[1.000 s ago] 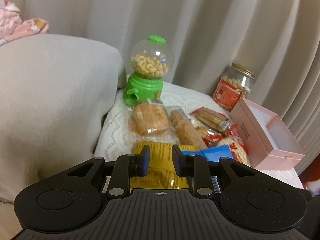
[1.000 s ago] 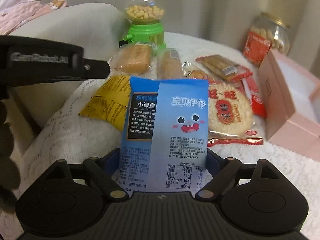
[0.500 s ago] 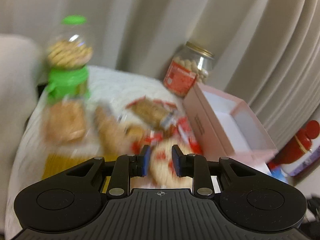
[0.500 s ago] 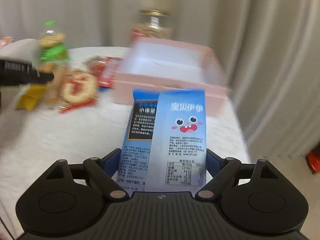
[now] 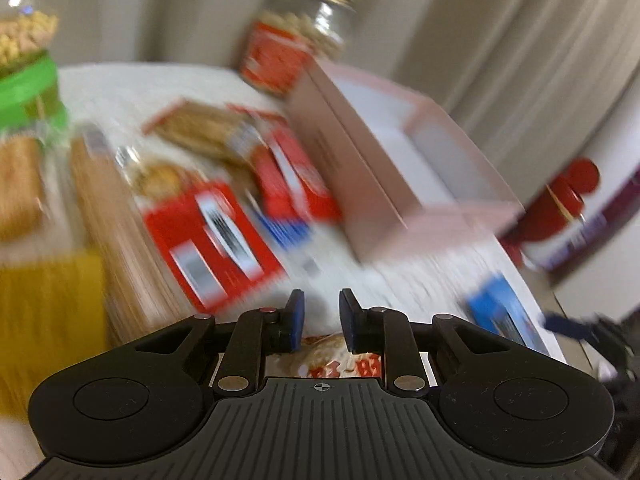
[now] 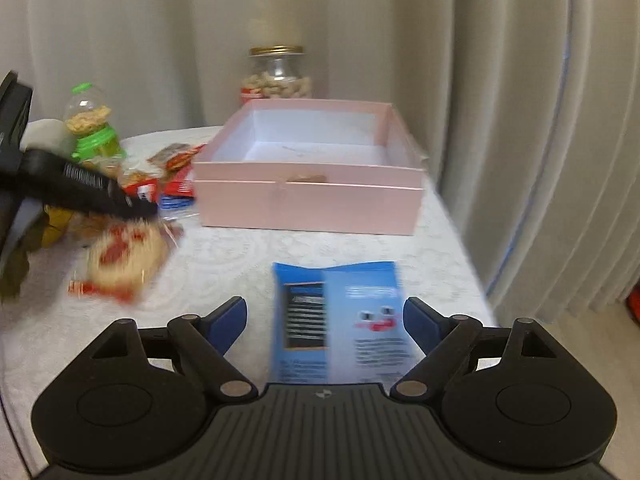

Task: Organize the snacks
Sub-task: 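Lift the blue bag with the right gripper and set it down beside the box, then grasp the round rice cracker packet with the right gripper while the left grasps the bread-stick packet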

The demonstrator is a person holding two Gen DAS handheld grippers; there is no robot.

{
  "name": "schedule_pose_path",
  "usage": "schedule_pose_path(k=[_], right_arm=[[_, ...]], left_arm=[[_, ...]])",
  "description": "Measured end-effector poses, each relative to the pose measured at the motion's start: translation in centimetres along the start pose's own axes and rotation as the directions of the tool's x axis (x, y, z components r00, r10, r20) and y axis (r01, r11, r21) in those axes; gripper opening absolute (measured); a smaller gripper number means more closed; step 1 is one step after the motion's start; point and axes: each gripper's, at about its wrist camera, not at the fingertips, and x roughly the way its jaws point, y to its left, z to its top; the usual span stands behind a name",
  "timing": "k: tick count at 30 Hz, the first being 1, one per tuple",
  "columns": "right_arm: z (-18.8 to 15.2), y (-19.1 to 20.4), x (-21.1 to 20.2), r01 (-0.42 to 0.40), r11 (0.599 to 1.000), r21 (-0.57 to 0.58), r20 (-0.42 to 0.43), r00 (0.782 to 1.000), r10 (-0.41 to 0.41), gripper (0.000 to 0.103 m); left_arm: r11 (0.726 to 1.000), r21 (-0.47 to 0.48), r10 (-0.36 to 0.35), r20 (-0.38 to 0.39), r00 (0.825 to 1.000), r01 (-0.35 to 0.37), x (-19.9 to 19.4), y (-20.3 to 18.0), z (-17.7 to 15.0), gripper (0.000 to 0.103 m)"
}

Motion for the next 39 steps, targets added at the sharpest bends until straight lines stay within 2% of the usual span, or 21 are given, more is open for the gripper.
schedule_pose_path(k=[3, 4, 6, 8, 11, 13, 15, 17, 19, 22, 27, 29, 31, 34, 36, 38, 39], right_arm=[[0.8, 1.8, 0.3, -0.095, 0.995, 0.009, -0.023, 0.995, 0.096, 0.086], [1.0, 2.6, 0.4, -0.12, 0.993, 0.012, -0.027, 0.992, 0.12, 0.086], [1.6, 4.2, 0.7, -0.177, 0.984, 0.037, -0.056, 0.982, 0.179, 0.086], [1.9, 5.7, 1.6, -0.221, 0.972, 0.078, -0.096, 0.969, 0.228, 0.086], [2.3, 8.6, 3.4, -0.255, 0.959, 0.121, -0.178, 0.945, 0.273, 0.086], [2.6, 10.7, 4.3, -0.258, 0.96, 0.105, -0.206, 0.939, 0.275, 0.086], [2.8, 13.0, 5.1, -0.241, 0.97, 0.036, -0.221, 0.945, 0.243, 0.086], [2.6, 14.6, 5.3, -0.204, 0.978, -0.034, -0.205, 0.96, 0.193, 0.089], [2.3, 15.1, 5.5, -0.181, 0.979, -0.089, -0.195, 0.968, 0.161, 0.087], [2.2, 13.1, 5.0, -0.173, 0.982, -0.077, -0.17, 0.973, 0.158, 0.085], [1.5, 8.3, 4.0, -0.133, 0.991, -0.029, -0.144, 0.981, 0.128, 0.082], [1.1, 6.7, 3.8, -0.143, 0.99, -0.016, -0.133, 0.981, 0.139, 0.082], [0.6, 5.7, 3.7, -0.168, 0.986, -0.002, -0.115, 0.979, 0.167, 0.082], [0.0, 5.1, 3.6, -0.201, 0.98, 0.016, -0.087, 0.976, 0.201, 0.086], [-0.3, 5.2, 3.7, -0.203, 0.979, 0.013, -0.064, 0.977, 0.204, 0.089], [-0.6, 5.7, 3.6, -0.185, 0.983, -0.009, -0.049, 0.982, 0.184, 0.09], [-0.7, 6.0, 3.7, -0.174, 0.984, -0.023, -0.048, 0.984, 0.173, 0.09]], left_arm=[[0.999, -0.027, -0.037, 0.014, 0.999, 0.038, -1.3, -0.6, -1.3, 0.024], [0.999, -0.035, -0.017, 0.045, 0.999, 0.018, -2.2, -0.7, -1.5, 0.024], [0.996, -0.049, 0.074, 0.121, 0.99, -0.068, -4.2, -0.5, -1.7, 0.024], [0.98, -0.106, 0.189, 0.19, 0.963, -0.171, -6.1, 0.3, -1.6, 0.024], [0.943, -0.241, 0.287, 0.245, 0.926, -0.228, -8.5, 2.5, -1.6, 0.024], [0.917, -0.316, 0.329, 0.25, 0.91, -0.245, -9.4, 4.1, -1.5, 0.024], [0.893, -0.363, 0.364, 0.233, 0.902, -0.267, -9.7, 5.4, -1.5, 0.024], [0.888, -0.376, 0.364, 0.226, 0.904, -0.263, -9.6, 5.9, -1.6, 0.024], [0.889, -0.377, 0.36, 0.227, 0.905, -0.26, -9.6, 6.1, -1.6, 0.024], [0.889, -0.373, 0.372, 0.246, 0.895, -0.266, -9.7, 6.1, -1.4, 0.024], [0.865, -0.425, 0.406, 0.281, 0.87, -0.266, -11.0, 7.4, -1.0, 0.024], [0.86, -0.445, 0.397, 0.275, 0.875, -0.25, -10.8, 7.8, -0.6, 0.024], [0.878, -0.418, 0.359, 0.253, 0.898, -0.233, -9.9, 7.4, 0.1, 0.024], [0.901, -0.347, 0.344, 0.212, 0.915, -0.258, -7.9, 6.0, 1.4, 0.024], [0.901, -0.311, 0.364, 0.166, 0.916, -0.302, -6.1, 5.3, 2.6, 0.024], [0.894, -0.281, 0.395, 0.125, 0.91, -0.349, -4.2, 4.7, 3.6, 0.025], [0.89, -0.265, 0.411, 0.11, 0.905, -0.372, -3.4, 4.5, 3.9, 0.036]])
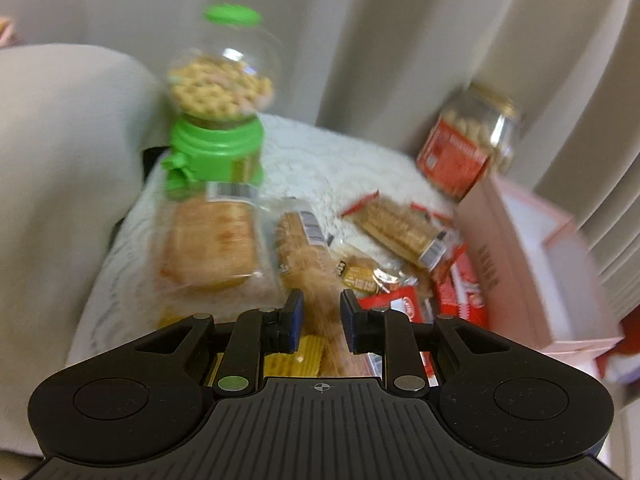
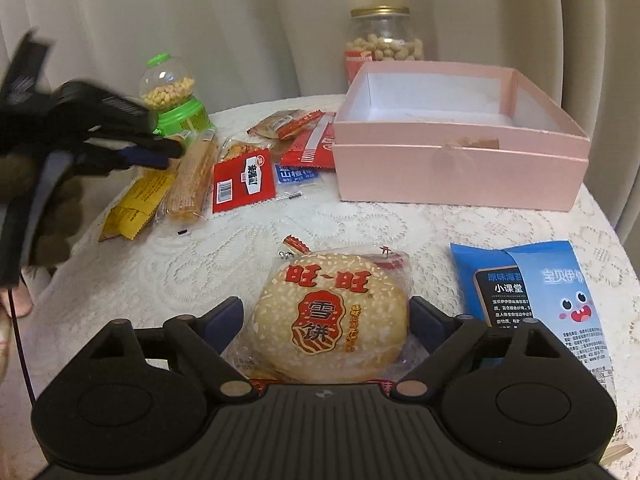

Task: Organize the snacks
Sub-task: 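Grasp the round rice cracker packet with the right gripper while the left grasps the bread-stick packet, then carry both packets into the pink box and open both grippers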

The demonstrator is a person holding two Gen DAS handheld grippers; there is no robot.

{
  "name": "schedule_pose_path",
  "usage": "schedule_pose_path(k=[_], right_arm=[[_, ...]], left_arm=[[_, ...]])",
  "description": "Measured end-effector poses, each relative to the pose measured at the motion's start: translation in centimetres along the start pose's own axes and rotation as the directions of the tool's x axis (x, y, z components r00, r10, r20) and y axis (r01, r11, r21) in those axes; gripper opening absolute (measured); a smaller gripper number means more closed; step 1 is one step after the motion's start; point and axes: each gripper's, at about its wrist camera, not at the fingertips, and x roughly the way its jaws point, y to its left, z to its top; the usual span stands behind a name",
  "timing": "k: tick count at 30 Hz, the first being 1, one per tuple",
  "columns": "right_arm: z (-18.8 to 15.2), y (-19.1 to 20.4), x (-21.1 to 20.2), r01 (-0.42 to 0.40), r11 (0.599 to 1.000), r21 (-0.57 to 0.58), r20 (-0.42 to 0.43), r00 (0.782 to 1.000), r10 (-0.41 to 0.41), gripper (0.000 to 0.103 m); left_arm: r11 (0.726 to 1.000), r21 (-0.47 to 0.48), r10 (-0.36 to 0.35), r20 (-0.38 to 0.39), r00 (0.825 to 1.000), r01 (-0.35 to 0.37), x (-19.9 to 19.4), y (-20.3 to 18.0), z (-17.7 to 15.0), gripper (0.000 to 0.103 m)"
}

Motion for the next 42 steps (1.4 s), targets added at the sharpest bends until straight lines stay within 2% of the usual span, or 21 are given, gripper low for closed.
schedule_pose_path(k=[3, 6, 7, 9, 12, 16, 20, 23, 29, 33, 37, 39, 42], right_arm=[[-0.1, 0.4, 0.1, 0.018, 1.0, -0.025, 0.002, 1.0, -0.018, 0.091], [-0.1, 0.5, 0.1, 0.018, 0.999, -0.027, 0.005, 1.0, -0.018, 0.092], [-0.1, 0.5, 0.1, 0.017, 1.0, -0.026, 0.006, 1.0, -0.017, 0.092], [-0.2, 0.5, -0.1, 0.016, 1.0, -0.021, 0.009, 1.0, -0.015, 0.092], [-0.2, 0.3, -0.1, 0.006, 1.0, -0.007, 0.014, 1.0, -0.005, 0.092], [-0.2, 0.6, -0.1, 0.015, 1.0, -0.019, 0.012, 1.0, -0.014, 0.093], [-0.2, 1.0, 0.1, 0.034, 0.998, -0.045, 0.005, 0.999, -0.034, 0.093], [-0.2, 1.3, 0.2, 0.048, 0.997, -0.061, -0.001, 0.999, -0.048, 0.093], [-0.3, 1.8, 0.3, 0.08, 0.993, -0.092, -0.014, 0.997, -0.082, 0.093], [-0.1, 1.7, 0.0, 0.089, 0.993, -0.081, -0.032, 0.995, -0.092, 0.093], [-0.1, 1.8, -1.7, 0.051, 0.996, -0.076, -0.048, 0.997, -0.055, 0.092], [-0.3, 2.0, -3.0, 0.061, 0.994, -0.095, -0.023, 0.998, -0.063, 0.092], [-0.4, 1.6, -4.5, 0.072, 0.993, -0.092, -0.007, 0.997, -0.072, 0.092]], left_arm=[[0.996, 0.067, 0.06, -0.024, 0.998, -0.058, 2.0, -1.6, 0.0, 0.047], [0.987, 0.127, 0.103, -0.04, 0.994, -0.098, 3.3, -2.1, -0.6, 0.051], [0.987, 0.129, 0.098, -0.032, 0.995, -0.094, 3.2, -2.0, -0.7, 0.05], [0.99, 0.124, 0.071, -0.027, 0.997, -0.067, 2.7, -1.6, -1.0, 0.042], [0.993, 0.116, -0.02, -0.033, 0.999, 0.024, 0.7, -1.0, -2.1, 0.037], [0.976, 0.2, -0.085, -0.04, 0.996, 0.092, -2.7, -1.9, -5.2, 0.036], [0.951, 0.288, -0.091, -0.077, 0.993, 0.109, -5.4, -3.0, -9.0, 0.035], [0.953, 0.269, -0.113, -0.101, 0.988, 0.136, -5.7, -2.6, -10.6, 0.036], [0.964, 0.214, -0.138, -0.101, 0.985, 0.156, -5.9, -1.4, -11.2, 0.038], [0.964, 0.218, -0.131, -0.102, 0.986, 0.151, -5.8, -1.6, -11.2, 0.04], [0.958, 0.249, -0.117, -0.103, 0.988, 0.14, -5.9, -2.2, -11.4, 0.039], [0.954, 0.254, -0.133, -0.114, 0.985, 0.158, -6.6, -2.3, -12.1, 0.036], [0.943, 0.244, -0.194, -0.147, 0.97, 0.226, -8.2, -2.4, -13.9, 0.035]])
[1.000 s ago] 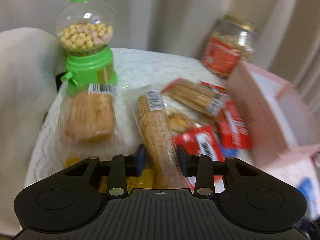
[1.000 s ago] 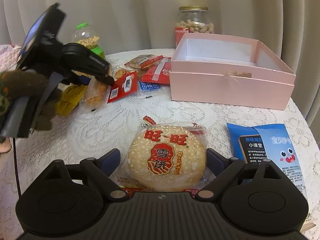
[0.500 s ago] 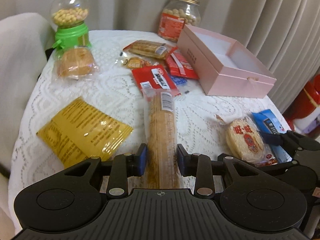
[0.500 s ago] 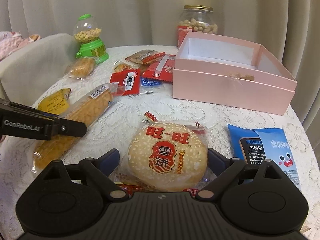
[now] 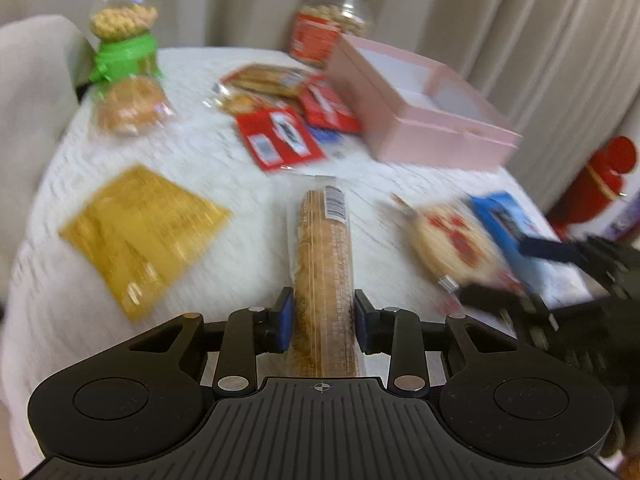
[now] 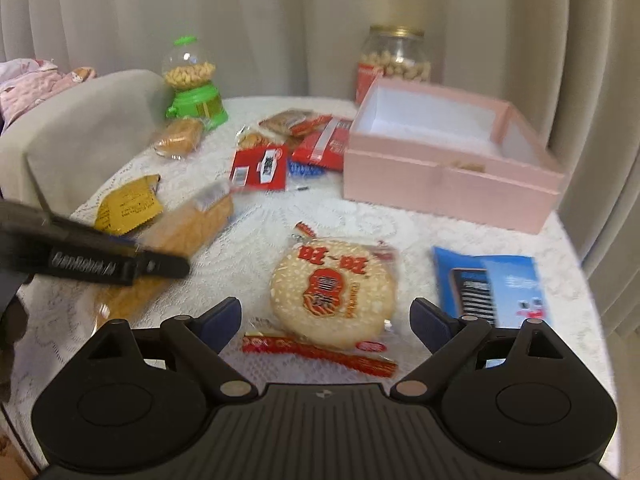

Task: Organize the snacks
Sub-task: 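Carry both packets into the pink box and open both grippers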

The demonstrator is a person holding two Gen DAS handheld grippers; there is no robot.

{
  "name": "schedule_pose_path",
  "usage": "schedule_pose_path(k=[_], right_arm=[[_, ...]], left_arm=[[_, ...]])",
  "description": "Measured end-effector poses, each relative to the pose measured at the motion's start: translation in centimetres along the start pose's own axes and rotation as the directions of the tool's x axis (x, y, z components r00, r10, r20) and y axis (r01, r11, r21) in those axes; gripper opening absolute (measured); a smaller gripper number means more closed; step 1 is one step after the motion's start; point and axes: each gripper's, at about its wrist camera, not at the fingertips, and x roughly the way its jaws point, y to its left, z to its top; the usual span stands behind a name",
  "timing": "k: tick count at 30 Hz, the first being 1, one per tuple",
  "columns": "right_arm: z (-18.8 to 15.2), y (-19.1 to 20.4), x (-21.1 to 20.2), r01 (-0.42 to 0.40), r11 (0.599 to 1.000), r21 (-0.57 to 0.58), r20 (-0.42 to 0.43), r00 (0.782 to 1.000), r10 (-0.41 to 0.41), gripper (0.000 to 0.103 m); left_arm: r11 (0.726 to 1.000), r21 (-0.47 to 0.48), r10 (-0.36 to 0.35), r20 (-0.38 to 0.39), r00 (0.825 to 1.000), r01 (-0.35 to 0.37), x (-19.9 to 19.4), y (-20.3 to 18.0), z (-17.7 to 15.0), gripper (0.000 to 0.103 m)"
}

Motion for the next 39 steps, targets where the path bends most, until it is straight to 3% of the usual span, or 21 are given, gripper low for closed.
schedule_pose_path(k=[7, 10, 12, 18, 24, 28, 32, 36, 39], right_arm=[[1.6, -1.3, 2.6, -0.024, 0.993, 0.114, -0.08, 0.996, 0.033, 0.092], [2.1, -0.4, 4.1, 0.004, 0.996, 0.089, -0.122, 0.993, 0.007, 0.091], [2.0, 0.1, 4.2, 0.025, 0.998, 0.059, -0.139, 0.99, -0.016, 0.084], [1.7, -1.0, -0.5, 0.029, 1.0, 0.009, -0.06, 0.998, -0.028, 0.083], [2.4, -4.9, -6.0, 0.081, 0.996, 0.042, 0.038, 0.996, -0.083, 0.083], [3.4, -7.6, -9.0, 0.105, 0.989, 0.106, 0.129, 0.985, -0.119, 0.083], [4.4, -9.9, -10.3, 0.128, 0.982, 0.136, 0.175, 0.973, -0.151, 0.083], [5.6, -11.5, -10.1, 0.165, 0.976, 0.142, 0.179, 0.965, -0.189, 0.083], [6.7, -12.5, -9.5, 0.192, 0.973, 0.125, 0.17, 0.962, -0.212, 0.083]], left_arm=[[1.0, 0.009, 0.006, 0.007, 1.0, -0.006, -0.7, -1.5, -1.9, 0.036], [1.0, 0.007, 0.015, 0.003, 1.0, -0.015, -0.7, -1.6, -1.9, 0.037], [1.0, 0.015, 0.024, 0.003, 1.0, -0.024, -0.7, -1.8, -1.9, 0.037], [0.999, 0.031, 0.035, 0.005, 0.999, -0.036, -0.7, -2.2, -2.0, 0.035], [0.998, 0.06, -0.024, 0.066, 0.998, 0.02, -2.4, -3.8, -1.0, 0.032], [0.994, 0.09, -0.073, 0.187, 0.98, 0.057, -5.0, -5.7, 2.8, 0.032], [0.988, 0.073, -0.149, 0.273, 0.951, 0.133, -5.1, -7.4, 10.0, 0.033], [0.974, -0.03, -0.208, 0.278, 0.938, 0.225, 0.5, -8.1, 18.3, 0.035], [0.964, -0.122, -0.196, 0.284, 0.939, 0.238, 5.8, -6.5, 21.9, 0.035]])
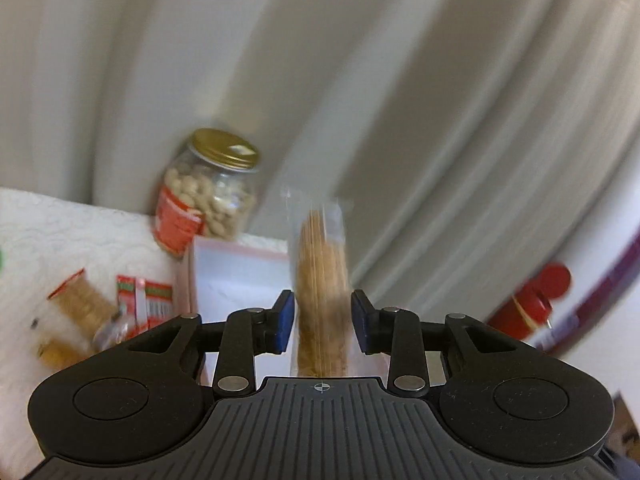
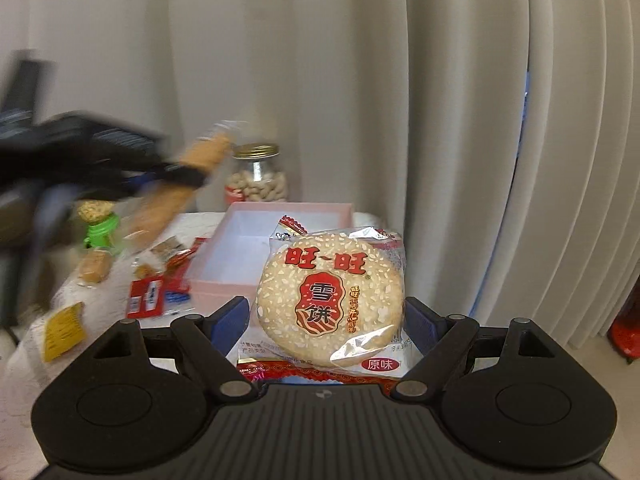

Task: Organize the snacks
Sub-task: 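Carry both packets into the pink box and open both grippers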

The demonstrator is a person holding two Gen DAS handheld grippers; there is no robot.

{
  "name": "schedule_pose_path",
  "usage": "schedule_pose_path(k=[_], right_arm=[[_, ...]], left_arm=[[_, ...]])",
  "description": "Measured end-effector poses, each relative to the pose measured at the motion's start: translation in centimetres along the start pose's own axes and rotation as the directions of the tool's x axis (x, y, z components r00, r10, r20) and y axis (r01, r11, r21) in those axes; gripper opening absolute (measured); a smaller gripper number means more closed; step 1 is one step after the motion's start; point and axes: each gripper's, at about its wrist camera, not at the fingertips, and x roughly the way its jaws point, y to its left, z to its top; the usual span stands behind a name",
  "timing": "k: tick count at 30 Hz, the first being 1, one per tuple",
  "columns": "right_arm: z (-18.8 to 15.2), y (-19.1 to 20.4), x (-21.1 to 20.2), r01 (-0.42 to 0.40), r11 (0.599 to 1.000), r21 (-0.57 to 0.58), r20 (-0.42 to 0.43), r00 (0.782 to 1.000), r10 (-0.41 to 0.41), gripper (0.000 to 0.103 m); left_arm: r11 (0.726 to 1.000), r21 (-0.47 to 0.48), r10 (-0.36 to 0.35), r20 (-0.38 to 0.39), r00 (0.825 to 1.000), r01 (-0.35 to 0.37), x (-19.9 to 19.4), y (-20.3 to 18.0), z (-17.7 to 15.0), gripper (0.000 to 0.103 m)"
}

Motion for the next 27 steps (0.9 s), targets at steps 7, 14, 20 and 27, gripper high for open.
schedule_pose_path(k=[7, 14, 20, 27], right_arm=[[6.3, -0.1, 5.7, -0.008, 0.998, -0.057, 0.016, 1.0, 0.009, 0.084], [9.5, 3.1, 19.9, -0.041, 0.998, -0.041, -0.189, 0.981, 0.033, 0.089], [6.4, 5.4, 20.2, -0.043, 0.992, -0.121, -0.212, 0.977, 0.016, 0.089], [3.9, 5.3, 17.1, -0.096, 0.987, -0.128, -0.219, 0.973, 0.066, 0.089]], left_arm=[[0.997, -0.072, 0.01, 0.071, 0.997, -0.005, -2.5, 6.7, -2.0, 0.035], [0.993, -0.072, 0.096, -0.005, 0.995, -0.096, -4.0, 12.8, -3.8, 0.035], [0.996, 0.013, 0.085, -0.134, 0.987, -0.084, 0.9, 13.1, -0.6, 0.035], [0.956, 0.279, 0.182, -0.309, 0.933, -0.094, 11.8, 10.6, 2.2, 0.027]])
